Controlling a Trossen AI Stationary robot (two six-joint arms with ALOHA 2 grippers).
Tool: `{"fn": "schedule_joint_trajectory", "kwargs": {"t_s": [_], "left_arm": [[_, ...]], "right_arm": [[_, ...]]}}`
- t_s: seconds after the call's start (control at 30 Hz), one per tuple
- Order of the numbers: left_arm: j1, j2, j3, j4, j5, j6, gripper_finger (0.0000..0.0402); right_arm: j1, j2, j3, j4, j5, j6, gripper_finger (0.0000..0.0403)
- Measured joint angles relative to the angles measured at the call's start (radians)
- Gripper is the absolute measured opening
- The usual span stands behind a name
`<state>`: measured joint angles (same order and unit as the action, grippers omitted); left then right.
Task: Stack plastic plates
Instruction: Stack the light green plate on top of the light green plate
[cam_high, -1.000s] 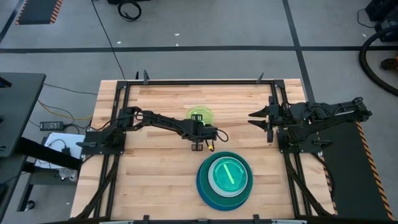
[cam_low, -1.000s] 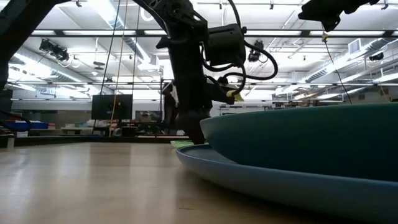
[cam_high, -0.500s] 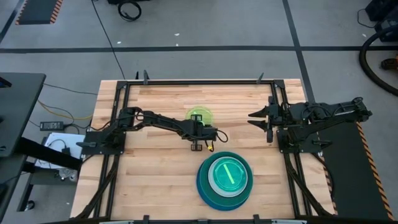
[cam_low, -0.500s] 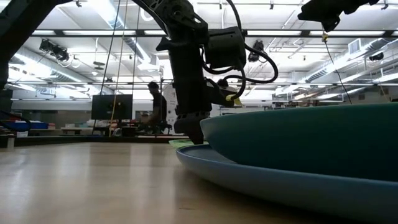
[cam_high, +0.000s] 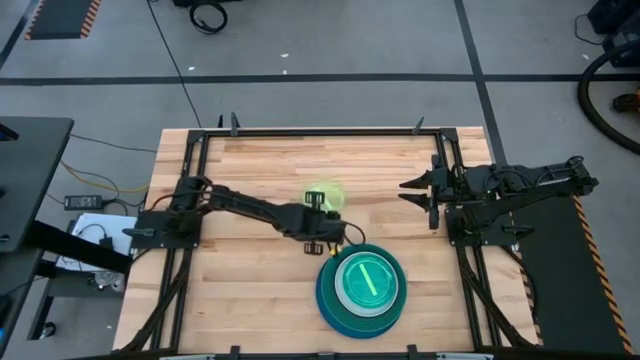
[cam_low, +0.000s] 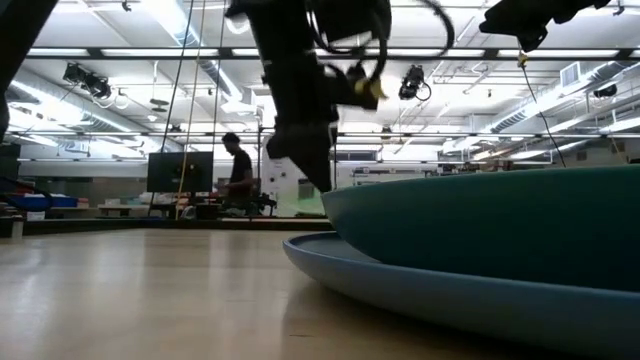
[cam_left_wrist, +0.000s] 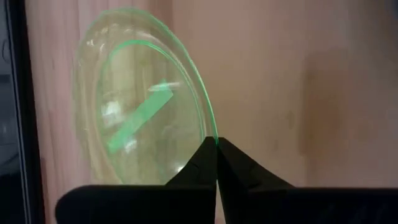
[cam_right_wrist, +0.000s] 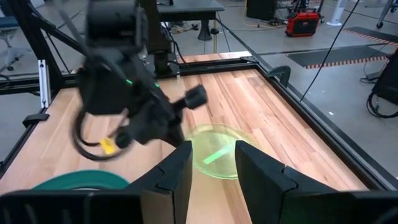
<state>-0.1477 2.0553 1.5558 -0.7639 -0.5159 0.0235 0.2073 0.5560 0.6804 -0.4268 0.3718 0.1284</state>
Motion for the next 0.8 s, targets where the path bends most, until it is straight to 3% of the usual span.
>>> {"fn": "schedule_joint_trajectory", "kwargs": {"t_s": [0.27, 0.63, 0.8], "left_arm": [[-0.123, -0.046, 0.002, 0.047, 0.045, 0.073, 0.0006], [-0.265, -0.046, 0.001, 0.209, 0.052, 0.514, 0.0008], [-0.285, -0.045, 0.001, 0.304, 0.221, 0.647, 0.0008]], "right_arm": [[0.0, 0.0, 0.0, -0.001, 0.002, 0.0, 0.0132], [0.0, 0.0, 0.0, 0.006, 0.005, -0.002, 0.0132], [0.0, 0.0, 0.0, 0.006, 0.004, -0.004, 0.0132]]}}
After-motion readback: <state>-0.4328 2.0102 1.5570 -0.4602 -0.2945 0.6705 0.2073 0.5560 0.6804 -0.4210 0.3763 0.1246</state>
